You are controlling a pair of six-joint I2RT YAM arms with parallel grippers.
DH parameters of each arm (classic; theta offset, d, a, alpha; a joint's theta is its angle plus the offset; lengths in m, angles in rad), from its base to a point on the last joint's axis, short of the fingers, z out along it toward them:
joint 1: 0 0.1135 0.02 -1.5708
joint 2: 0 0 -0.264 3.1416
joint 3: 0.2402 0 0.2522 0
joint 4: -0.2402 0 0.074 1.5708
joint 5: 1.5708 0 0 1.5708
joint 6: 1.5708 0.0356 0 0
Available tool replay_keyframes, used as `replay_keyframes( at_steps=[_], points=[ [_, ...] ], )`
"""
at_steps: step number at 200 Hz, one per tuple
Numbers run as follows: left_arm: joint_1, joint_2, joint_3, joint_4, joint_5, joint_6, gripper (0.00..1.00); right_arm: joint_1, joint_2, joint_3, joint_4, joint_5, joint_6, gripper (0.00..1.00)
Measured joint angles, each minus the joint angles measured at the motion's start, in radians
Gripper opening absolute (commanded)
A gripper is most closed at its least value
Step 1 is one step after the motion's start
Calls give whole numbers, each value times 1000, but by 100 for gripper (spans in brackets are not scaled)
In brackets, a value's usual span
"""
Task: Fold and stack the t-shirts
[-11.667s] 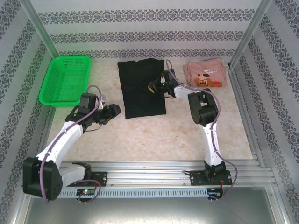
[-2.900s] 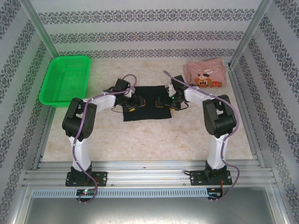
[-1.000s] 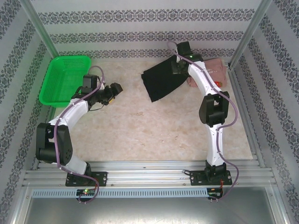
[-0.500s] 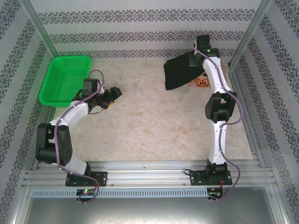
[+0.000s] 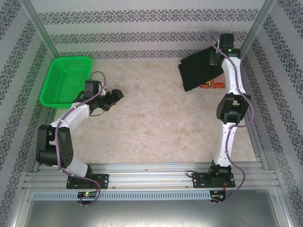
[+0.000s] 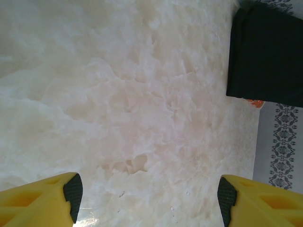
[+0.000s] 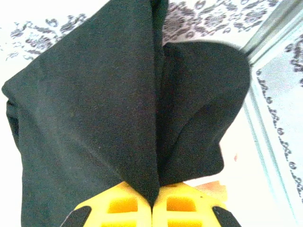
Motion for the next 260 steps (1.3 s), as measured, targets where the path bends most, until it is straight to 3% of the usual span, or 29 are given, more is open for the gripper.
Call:
replay_keyframes(
  at_steps=[48,53,61,66,78,96,114,134,153,159,166,190,206,221,242,260],
  points=[
    [0,-6,0,-28,-16,8,76,-84,46,24,29,-8,35,0],
    [0,-8,0,-32,-19,8,76,-91,56,24,32,-8,43,12],
    [0,-10,0,-37,-23,8,76,-102,72,24,35,-8,54,39],
    [1,-11,0,-41,-26,8,77,-109,82,24,37,-8,64,47],
    [2,-14,0,-51,-31,12,77,-126,109,24,46,-8,87,58],
    [4,-18,0,-69,-45,19,78,-150,125,12,46,-17,136,62],
    [6,-30,0,-99,-64,30,80,-177,95,-66,76,-58,182,73],
    [8,-72,-3,-113,-87,37,82,-200,-77,-388,195,-95,219,84],
    [19,-195,-63,-80,-149,45,99,-201,-327,-750,299,-126,240,89],
    [21,-249,-90,-72,-179,55,100,-193,-424,-864,336,-132,240,97],
    [26,-320,-128,-60,-220,61,100,-178,-531,-980,377,-140,241,98],
    [46,-506,-219,-39,-401,117,100,-42,-971,-1389,521,-130,221,98],
    [61,-551,-279,13,-527,186,100,80,-1250,-1650,656,-110,205,98],
    [69,-547,-354,97,-621,266,100,126,-1454,-1909,818,-78,180,98],
    [71,-501,-496,292,-703,387,100,137,-1535,-2185,1024,-30,136,98],
    [71,-429,-618,496,-743,465,100,142,-1430,-2288,1142,4,109,98]
  ],
)
